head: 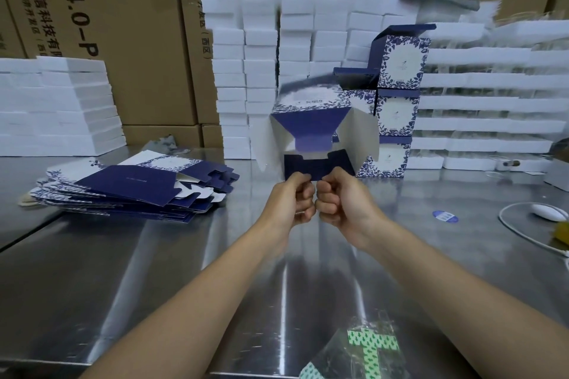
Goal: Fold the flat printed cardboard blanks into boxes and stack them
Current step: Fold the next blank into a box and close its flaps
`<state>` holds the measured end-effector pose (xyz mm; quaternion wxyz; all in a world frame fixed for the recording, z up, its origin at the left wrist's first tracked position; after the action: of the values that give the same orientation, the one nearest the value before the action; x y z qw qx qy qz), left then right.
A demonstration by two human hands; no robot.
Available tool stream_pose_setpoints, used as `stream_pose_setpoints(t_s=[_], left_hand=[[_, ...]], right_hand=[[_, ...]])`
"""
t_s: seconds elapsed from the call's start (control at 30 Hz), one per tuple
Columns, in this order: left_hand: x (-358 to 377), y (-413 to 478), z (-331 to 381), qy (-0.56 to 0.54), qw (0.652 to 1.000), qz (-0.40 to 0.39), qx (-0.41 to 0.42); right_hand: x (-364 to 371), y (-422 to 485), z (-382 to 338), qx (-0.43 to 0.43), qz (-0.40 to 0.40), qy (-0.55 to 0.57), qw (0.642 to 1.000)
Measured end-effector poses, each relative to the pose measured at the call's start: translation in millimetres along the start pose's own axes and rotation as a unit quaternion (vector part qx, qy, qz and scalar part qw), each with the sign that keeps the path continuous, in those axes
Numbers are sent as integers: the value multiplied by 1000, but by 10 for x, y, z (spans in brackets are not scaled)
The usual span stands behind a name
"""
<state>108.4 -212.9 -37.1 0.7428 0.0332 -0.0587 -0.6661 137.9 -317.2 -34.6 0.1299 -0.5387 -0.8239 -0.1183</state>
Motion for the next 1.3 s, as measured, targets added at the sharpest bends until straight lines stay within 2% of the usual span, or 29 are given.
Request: stream_pose_setpoints(t_s=[0.13,0.33,0.63,0.83,1.3], left_hand=[[0,-10,22,-6,1000,0,6],[47,-7,-5,-31,999,-15,-10],[-55,16,-16,-78,997,21,-18],[-26,10,-49,-63,997,4,-41],[-197,20,-44,-8,995,86,-51]], right_hand=[[38,-15,-21,13,-37,-18,999],[-42,21,2,6,8,8,1000],[-7,-24,-6,8,1,-33,999],[-96,-5,-1,-1,50,-17,999],[-229,-8,-57,-14,103,-88,991]])
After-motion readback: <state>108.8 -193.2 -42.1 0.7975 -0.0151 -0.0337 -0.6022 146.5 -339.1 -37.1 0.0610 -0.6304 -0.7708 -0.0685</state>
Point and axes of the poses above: each hand's wrist, its own y-axis towards the middle knuckle, its own x-axis out of the palm, z = x × y, the point moved 9 cm from there along y, towards the middle knuckle, and after that the axes turned 4 degrees about y, right-handed, at the moved point
